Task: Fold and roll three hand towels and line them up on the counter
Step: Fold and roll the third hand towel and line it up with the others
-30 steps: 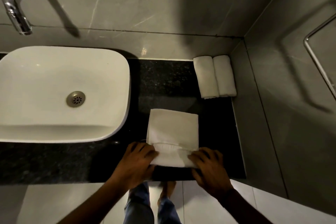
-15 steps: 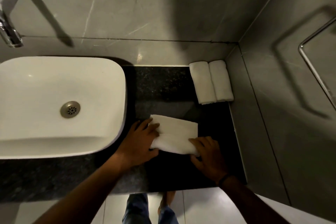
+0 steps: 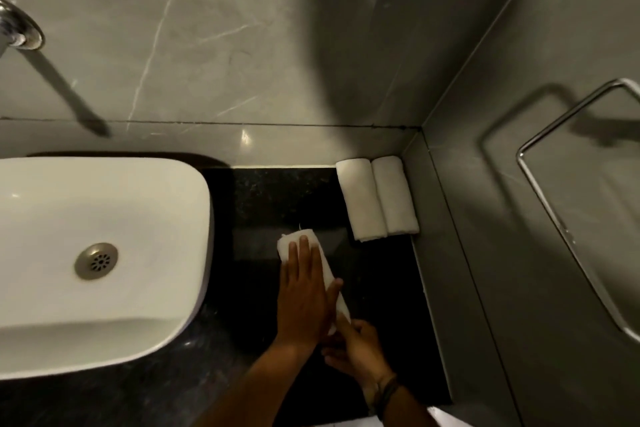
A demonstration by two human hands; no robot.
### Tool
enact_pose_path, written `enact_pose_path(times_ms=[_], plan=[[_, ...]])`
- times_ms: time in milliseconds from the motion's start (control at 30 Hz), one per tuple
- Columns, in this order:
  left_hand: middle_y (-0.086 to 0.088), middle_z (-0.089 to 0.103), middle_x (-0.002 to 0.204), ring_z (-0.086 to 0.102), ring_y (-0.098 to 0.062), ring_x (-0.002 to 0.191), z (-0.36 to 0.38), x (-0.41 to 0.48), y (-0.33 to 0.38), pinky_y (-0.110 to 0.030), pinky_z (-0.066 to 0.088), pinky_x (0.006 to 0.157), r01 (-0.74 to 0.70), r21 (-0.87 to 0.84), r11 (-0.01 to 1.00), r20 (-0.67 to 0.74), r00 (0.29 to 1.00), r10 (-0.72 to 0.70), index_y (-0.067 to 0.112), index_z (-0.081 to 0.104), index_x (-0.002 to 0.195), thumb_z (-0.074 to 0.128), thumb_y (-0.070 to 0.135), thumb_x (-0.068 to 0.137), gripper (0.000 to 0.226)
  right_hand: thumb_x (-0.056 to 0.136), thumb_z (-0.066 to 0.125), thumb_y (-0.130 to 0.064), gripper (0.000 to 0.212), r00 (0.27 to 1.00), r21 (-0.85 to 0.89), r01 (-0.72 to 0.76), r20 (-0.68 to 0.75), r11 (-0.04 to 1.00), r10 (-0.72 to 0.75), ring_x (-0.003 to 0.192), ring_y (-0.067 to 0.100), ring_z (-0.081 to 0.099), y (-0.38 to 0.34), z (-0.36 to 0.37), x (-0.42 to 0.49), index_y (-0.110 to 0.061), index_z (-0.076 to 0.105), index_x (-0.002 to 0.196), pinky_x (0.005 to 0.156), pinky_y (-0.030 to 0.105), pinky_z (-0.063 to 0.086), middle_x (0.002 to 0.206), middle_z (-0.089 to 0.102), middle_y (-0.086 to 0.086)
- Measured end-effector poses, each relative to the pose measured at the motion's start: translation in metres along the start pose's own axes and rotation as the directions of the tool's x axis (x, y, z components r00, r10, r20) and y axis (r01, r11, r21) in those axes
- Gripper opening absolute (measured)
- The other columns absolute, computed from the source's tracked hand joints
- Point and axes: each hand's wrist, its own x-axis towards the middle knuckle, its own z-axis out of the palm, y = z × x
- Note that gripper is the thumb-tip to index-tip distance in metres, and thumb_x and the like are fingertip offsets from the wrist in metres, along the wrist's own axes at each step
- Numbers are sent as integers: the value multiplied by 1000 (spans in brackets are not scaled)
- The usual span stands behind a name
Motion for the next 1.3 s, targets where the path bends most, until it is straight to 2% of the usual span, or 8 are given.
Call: enact_pose_path(times_ms=[200, 433, 733, 900, 1000, 1100, 1233, 1300], plan=[[-10, -5, 181, -7, -29, 167, 11, 13, -12, -53, 14, 136, -68, -60, 996, 52, 996, 71, 16, 1, 172, -1, 77, 105, 90, 118, 55, -50, 55, 971, 83, -154, -170, 985, 166, 56, 29, 68, -2, 34, 13, -10, 64, 80, 48, 28, 52, 73, 73, 14], [-6, -13, 179, -16, -22, 166, -15, 106, -19, -47, 4, 136, -148, -184, 972, 47, 986, 159, 21, -7, 169, -8, 87, 95, 99, 118, 55, -47, 52, 979, 153, -120, -148, 981, 142, 57, 27, 68, -81, 54, 30, -11, 65, 82, 52, 34, 56, 78, 74, 12], [-6, -9, 179, -11, -25, 166, -11, 211, -4, -45, 6, 134, -262, -238, 935, -1, 963, 270, 17, -8, 168, 26, 60, 107, 83, 122, 45, -47, 58, 987, 286, -14, -152, 958, 59, 63, 23, 66, -159, 54, 60, -12, 65, 80, 60, 31, 56, 80, 71, 10], [-1, -12, 177, -12, -22, 164, -13, 209, -1, -44, 6, 135, -239, -267, 934, 34, 966, 257, 20, -9, 167, 24, 64, 104, 84, 117, 48, -60, 46, 989, 328, -53, -110, 943, 94, 95, 27, 71, -151, 50, 60, -19, 64, 125, 64, 33, 61, 120, 71, 9], [-4, -7, 178, -10, -21, 164, -20, 205, -4, -43, 5, 135, -237, -252, 938, 14, 969, 248, 14, -3, 170, 23, 66, 103, 88, 95, 75, -65, 55, 975, 362, 152, -207, 920, -79, 126, 30, 68, -148, 53, 62, -34, 60, 138, 96, 51, 68, 143, 68, 3], [-3, -8, 178, -12, -17, 163, -25, 203, -6, -42, 4, 136, -238, -249, 939, 33, 967, 254, 15, -4, 169, 21, 67, 102, 89, 69, 80, -54, 82, 960, 304, 246, -205, 920, -189, 134, 32, 66, -145, 52, 70, -35, 55, 144, 123, 61, 56, 147, 68, 3], [-2, -10, 176, -11, -22, 164, -31, 201, -6, -43, 3, 135, -278, -179, 944, 40, 956, 290, 17, -4, 168, 17, 75, 102, 91, 103, 74, -28, 63, 932, 33, 296, -230, 955, -281, 141, 32, 63, -140, 35, 51, -18, 49, 161, 127, 54, 52, 159, 61, 9], [-3, -13, 177, -15, -24, 165, -36, 202, 0, -45, -2, 135, -317, -63, 946, 70, 944, 321, 19, -8, 167, 13, 69, 103, 84, 112, 62, -32, 49, 802, -269, 385, -375, 883, -464, 142, 29, 61, -145, 21, 43, -23, 51, 160, 123, 49, 54, 158, 60, 4]])
